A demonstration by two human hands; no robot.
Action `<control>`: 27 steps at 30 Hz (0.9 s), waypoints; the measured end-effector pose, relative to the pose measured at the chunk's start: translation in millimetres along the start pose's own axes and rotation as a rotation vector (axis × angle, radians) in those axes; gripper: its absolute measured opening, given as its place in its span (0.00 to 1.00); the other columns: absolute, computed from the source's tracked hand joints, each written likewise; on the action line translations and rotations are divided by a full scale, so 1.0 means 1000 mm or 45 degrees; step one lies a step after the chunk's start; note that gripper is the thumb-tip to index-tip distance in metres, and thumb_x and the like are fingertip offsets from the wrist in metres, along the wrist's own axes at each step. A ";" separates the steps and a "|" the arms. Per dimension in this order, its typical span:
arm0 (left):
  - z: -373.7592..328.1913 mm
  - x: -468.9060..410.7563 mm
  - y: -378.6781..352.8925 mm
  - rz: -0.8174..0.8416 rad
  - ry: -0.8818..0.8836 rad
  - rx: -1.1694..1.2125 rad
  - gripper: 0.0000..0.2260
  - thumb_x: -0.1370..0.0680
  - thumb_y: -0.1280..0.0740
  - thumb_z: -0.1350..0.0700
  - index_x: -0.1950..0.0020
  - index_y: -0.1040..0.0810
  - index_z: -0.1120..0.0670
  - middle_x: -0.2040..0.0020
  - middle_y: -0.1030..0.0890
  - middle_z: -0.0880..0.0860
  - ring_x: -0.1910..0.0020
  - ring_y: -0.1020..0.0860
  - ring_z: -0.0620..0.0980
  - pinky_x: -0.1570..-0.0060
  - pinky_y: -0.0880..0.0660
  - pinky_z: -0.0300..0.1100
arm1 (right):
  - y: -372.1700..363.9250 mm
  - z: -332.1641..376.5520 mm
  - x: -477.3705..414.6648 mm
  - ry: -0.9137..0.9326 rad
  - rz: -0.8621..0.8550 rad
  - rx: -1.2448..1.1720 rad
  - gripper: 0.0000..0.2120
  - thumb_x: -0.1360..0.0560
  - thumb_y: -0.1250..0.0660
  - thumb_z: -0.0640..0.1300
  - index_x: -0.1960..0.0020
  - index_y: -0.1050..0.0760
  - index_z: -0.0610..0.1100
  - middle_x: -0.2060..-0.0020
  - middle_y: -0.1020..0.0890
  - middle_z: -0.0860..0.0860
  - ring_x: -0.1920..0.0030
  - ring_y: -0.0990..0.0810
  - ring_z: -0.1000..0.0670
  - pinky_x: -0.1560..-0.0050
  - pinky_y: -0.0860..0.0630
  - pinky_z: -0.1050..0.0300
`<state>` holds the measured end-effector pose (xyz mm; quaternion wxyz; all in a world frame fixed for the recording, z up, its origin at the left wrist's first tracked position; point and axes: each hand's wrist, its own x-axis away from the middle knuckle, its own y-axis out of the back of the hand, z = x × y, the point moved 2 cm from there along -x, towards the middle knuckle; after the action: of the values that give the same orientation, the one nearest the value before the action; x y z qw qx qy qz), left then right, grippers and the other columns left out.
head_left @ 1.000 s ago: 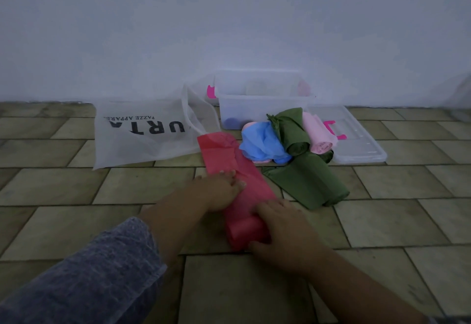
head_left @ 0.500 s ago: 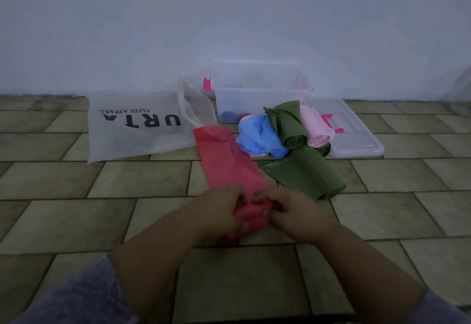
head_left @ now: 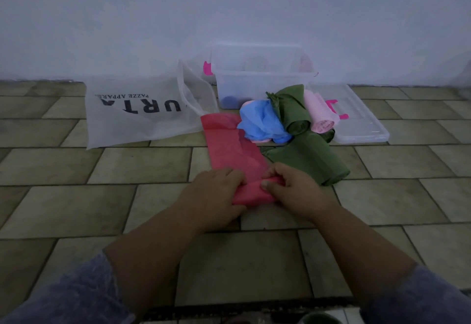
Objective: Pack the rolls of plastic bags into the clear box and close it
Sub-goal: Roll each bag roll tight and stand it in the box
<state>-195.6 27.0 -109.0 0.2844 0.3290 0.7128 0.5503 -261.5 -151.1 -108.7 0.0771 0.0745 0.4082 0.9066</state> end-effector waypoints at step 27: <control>0.010 -0.001 0.005 -0.005 0.038 0.141 0.17 0.27 0.34 0.42 0.41 0.29 0.46 0.44 0.24 0.46 0.48 0.26 0.48 0.57 0.38 0.40 | 0.003 -0.005 0.002 0.019 -0.002 -0.005 0.13 0.28 0.32 0.48 0.43 0.22 0.57 0.49 0.21 0.55 0.47 0.23 0.51 0.41 0.29 0.44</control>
<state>-187.0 33.4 -106.0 0.2562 0.3345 0.7471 0.5141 -265.1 -156.7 -109.3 0.0748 0.0672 0.4070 0.9079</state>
